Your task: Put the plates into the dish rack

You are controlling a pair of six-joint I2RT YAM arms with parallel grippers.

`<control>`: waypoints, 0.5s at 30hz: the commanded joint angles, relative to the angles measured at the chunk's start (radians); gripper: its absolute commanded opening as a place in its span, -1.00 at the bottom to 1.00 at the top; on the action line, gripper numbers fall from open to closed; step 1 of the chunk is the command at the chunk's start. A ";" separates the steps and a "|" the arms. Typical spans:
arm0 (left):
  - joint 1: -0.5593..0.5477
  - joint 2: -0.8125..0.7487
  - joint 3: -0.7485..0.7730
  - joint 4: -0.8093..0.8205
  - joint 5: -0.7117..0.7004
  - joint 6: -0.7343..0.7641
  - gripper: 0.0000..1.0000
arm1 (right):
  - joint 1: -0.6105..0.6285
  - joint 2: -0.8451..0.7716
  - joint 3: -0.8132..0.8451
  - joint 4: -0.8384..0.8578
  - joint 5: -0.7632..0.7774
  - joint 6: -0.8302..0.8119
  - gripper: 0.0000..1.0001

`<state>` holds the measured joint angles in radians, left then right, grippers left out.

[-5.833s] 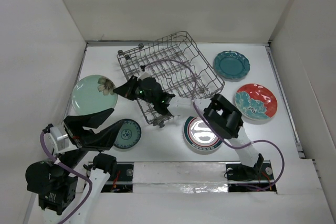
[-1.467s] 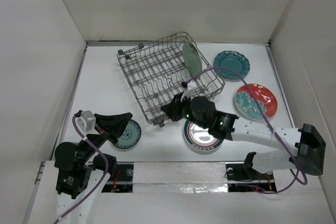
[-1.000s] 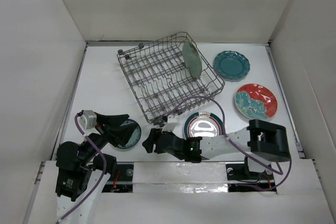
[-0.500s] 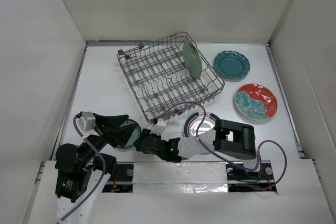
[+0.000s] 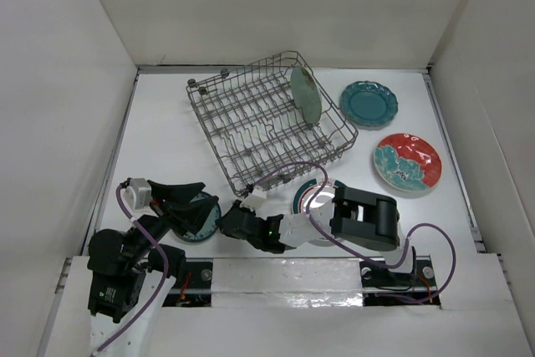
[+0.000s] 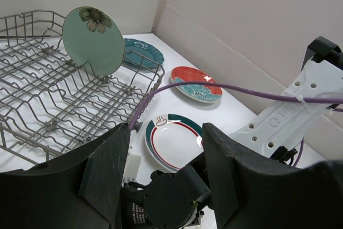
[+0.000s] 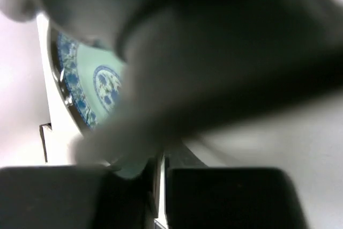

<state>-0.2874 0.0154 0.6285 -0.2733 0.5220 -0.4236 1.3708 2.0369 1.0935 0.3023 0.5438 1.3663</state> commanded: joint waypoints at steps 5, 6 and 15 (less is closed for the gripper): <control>-0.007 -0.046 0.005 0.060 0.007 0.016 0.05 | 0.060 -0.090 -0.033 -0.025 0.160 -0.120 -1.00; -0.007 -0.046 0.005 0.060 0.007 0.016 0.05 | 0.073 -0.133 -0.035 -0.037 0.191 -0.163 -1.00; -0.007 -0.045 0.005 0.060 0.007 0.016 0.04 | 0.149 -0.314 -0.032 -0.039 0.418 -0.427 -1.00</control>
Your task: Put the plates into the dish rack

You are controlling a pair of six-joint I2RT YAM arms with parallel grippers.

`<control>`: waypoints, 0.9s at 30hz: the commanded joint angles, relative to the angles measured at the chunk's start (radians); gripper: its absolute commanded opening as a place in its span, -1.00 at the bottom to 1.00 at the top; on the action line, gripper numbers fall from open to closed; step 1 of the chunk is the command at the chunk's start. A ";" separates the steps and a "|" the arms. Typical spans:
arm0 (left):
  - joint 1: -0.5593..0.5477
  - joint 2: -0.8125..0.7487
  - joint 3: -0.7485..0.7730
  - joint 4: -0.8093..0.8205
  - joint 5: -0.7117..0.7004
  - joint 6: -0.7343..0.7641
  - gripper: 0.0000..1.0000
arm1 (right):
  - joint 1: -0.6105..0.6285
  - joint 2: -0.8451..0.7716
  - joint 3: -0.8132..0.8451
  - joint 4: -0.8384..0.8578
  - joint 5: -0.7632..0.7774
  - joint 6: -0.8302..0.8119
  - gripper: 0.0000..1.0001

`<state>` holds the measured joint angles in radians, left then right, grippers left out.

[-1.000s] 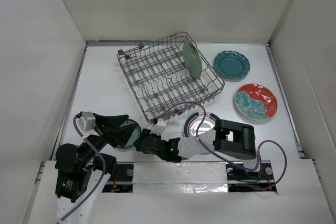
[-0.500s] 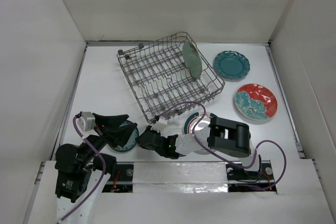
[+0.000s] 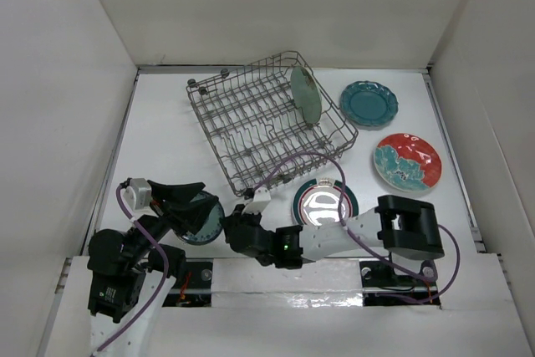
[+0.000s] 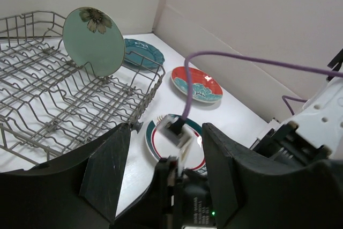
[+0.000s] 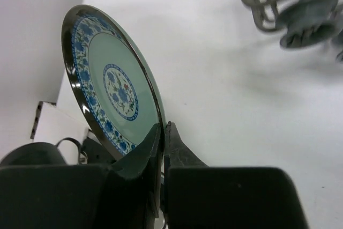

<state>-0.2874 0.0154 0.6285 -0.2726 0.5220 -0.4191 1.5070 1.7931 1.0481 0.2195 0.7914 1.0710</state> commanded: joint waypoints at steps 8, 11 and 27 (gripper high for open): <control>-0.007 -0.068 0.013 0.076 0.007 0.013 0.01 | -0.054 -0.211 0.033 0.066 0.292 -0.449 -1.00; -0.007 -0.078 0.020 0.067 0.007 0.008 -0.03 | -0.181 -0.262 0.014 0.101 0.260 -0.566 -1.00; -0.007 -0.071 0.007 0.062 0.007 0.020 -0.03 | -0.766 -0.046 0.362 -0.068 0.091 -1.125 -1.00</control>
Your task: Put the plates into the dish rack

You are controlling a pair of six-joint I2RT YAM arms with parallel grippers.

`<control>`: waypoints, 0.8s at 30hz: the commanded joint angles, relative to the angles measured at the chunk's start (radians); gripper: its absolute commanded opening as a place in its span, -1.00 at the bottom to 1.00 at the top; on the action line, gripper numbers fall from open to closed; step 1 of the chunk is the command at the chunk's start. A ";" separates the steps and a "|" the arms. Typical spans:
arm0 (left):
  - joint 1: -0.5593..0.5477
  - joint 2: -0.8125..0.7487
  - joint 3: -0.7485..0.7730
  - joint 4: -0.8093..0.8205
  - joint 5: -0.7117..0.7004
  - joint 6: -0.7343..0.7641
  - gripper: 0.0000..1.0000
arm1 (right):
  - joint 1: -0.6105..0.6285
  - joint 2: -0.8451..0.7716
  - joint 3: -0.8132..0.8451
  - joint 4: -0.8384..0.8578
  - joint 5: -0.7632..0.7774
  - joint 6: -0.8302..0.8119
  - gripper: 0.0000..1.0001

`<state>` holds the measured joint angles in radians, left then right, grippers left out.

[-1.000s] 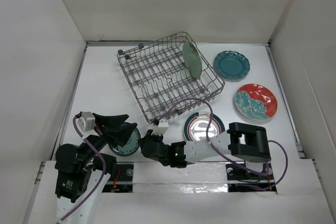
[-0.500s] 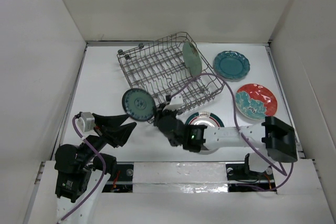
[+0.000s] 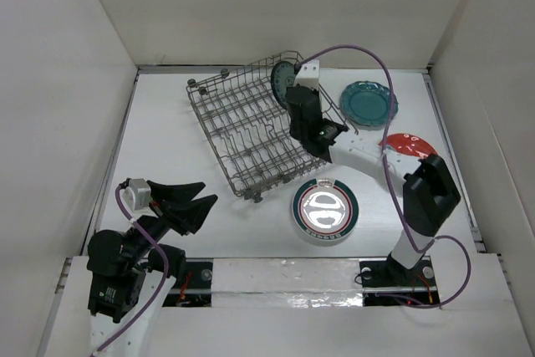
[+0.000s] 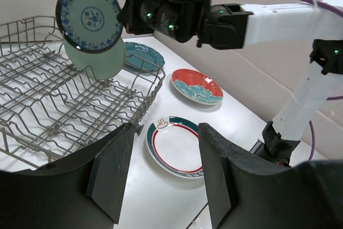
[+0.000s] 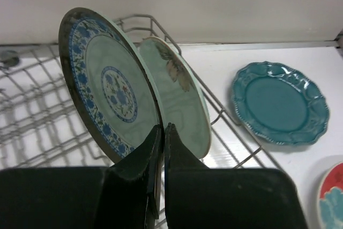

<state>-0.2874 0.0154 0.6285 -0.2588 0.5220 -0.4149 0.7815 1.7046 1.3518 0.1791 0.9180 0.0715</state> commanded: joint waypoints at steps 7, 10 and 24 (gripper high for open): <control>-0.007 -0.065 0.004 0.055 0.007 0.019 -0.03 | -0.099 0.170 0.136 -0.075 -0.090 -0.165 -1.00; -0.007 -0.058 0.004 0.059 0.007 0.021 -0.03 | -0.108 0.214 0.161 -0.090 -0.102 -0.168 -1.00; -0.007 -0.052 0.000 0.064 0.007 0.022 -0.03 | -0.057 0.357 0.244 -0.174 -0.022 -0.122 -0.63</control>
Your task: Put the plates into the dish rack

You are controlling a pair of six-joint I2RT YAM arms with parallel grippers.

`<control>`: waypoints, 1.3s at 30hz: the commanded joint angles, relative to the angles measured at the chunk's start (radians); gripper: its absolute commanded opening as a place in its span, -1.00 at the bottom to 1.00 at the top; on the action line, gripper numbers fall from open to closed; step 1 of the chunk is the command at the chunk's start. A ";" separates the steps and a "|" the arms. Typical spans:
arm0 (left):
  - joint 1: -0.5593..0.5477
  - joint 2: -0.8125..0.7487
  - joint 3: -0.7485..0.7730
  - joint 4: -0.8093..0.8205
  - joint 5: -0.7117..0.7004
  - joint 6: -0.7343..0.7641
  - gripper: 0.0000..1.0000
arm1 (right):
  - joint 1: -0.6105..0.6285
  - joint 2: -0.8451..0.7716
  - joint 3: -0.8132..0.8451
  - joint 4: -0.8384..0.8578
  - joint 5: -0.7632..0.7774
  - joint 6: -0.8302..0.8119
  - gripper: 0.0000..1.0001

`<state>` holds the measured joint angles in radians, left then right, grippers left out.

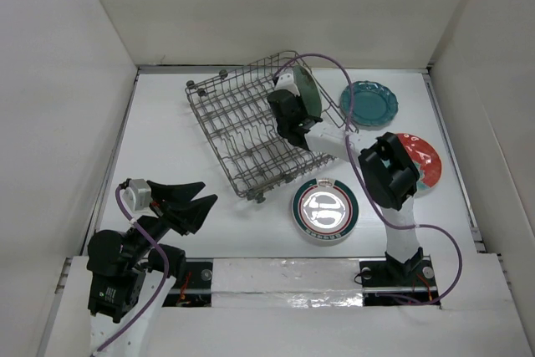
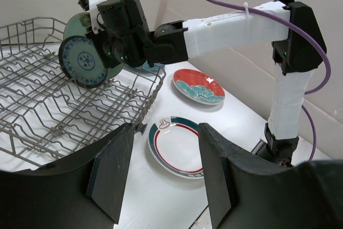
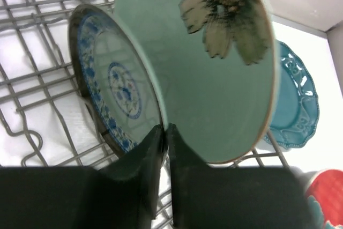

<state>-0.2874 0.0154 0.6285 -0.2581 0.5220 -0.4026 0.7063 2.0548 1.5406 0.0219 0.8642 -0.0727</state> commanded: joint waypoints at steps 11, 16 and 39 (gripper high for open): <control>-0.007 -0.066 -0.001 0.060 0.007 0.008 -0.03 | -0.001 -0.450 -0.236 0.005 -0.169 0.275 0.26; -0.007 -0.084 -0.001 0.062 0.007 0.007 -0.03 | -0.086 -0.829 -0.717 0.093 -0.324 0.578 -1.00; -0.007 -0.126 0.000 0.054 0.007 0.004 -0.03 | -0.378 -1.082 -1.300 0.019 -1.053 0.837 0.21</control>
<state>-0.2874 0.0151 0.6285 -0.2520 0.5220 -0.4023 0.3313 0.9344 0.2478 -0.0116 -0.0563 0.7780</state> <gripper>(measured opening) 0.483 0.624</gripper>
